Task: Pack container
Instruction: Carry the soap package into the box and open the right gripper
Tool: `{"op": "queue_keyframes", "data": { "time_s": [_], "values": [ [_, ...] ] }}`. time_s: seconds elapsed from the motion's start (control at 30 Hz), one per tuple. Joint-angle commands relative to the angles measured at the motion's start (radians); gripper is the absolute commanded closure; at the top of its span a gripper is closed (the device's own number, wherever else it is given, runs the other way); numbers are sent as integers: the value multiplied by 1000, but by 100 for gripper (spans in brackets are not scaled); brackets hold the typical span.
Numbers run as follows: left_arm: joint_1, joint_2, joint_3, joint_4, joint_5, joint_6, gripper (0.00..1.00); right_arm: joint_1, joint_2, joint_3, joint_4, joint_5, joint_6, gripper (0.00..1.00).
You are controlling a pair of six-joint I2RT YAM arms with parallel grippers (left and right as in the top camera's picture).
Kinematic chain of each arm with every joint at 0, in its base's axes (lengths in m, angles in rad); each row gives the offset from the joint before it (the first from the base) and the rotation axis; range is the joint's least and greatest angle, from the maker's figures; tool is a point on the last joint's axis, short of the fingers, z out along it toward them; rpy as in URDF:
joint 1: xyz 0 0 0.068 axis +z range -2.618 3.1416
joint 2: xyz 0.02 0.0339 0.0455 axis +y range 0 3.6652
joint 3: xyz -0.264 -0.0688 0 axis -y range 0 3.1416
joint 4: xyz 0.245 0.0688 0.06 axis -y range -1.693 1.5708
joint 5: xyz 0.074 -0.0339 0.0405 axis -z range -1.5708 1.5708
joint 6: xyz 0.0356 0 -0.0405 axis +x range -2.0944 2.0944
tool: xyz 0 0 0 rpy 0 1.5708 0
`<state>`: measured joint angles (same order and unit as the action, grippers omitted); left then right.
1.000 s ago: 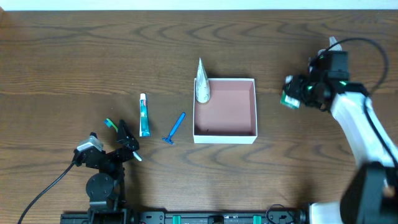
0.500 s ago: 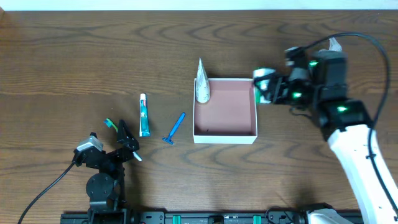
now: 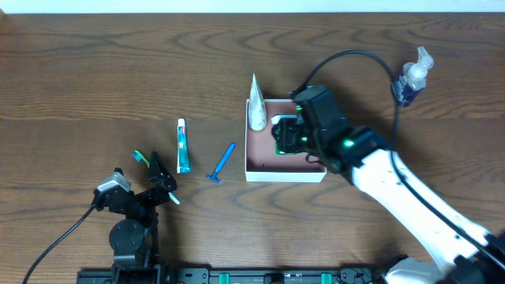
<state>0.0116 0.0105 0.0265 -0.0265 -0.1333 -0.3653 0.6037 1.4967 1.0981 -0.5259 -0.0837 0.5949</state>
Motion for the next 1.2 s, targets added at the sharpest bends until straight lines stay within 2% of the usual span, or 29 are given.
{"op": "queue_keyframes", "data": {
  "time_s": [0.0,0.47,0.73,1.03,1.17],
  "values": [
    [-2,-6,-22,-35,-5,9,2,40,64,0,24,58,74,57],
    [-2,-5,-22,-35,-5,9,2,85,252,0,142,49,134,57],
    [-2,-5,-22,-35,-5,9,2,117,273,0,158,53,135,57],
    [-2,-5,-22,-35,-5,9,2,117,273,0,156,50,134,46],
    [-2,-5,-22,-35,-5,9,2,117,273,0,156,50,134,45]
  ]
}}
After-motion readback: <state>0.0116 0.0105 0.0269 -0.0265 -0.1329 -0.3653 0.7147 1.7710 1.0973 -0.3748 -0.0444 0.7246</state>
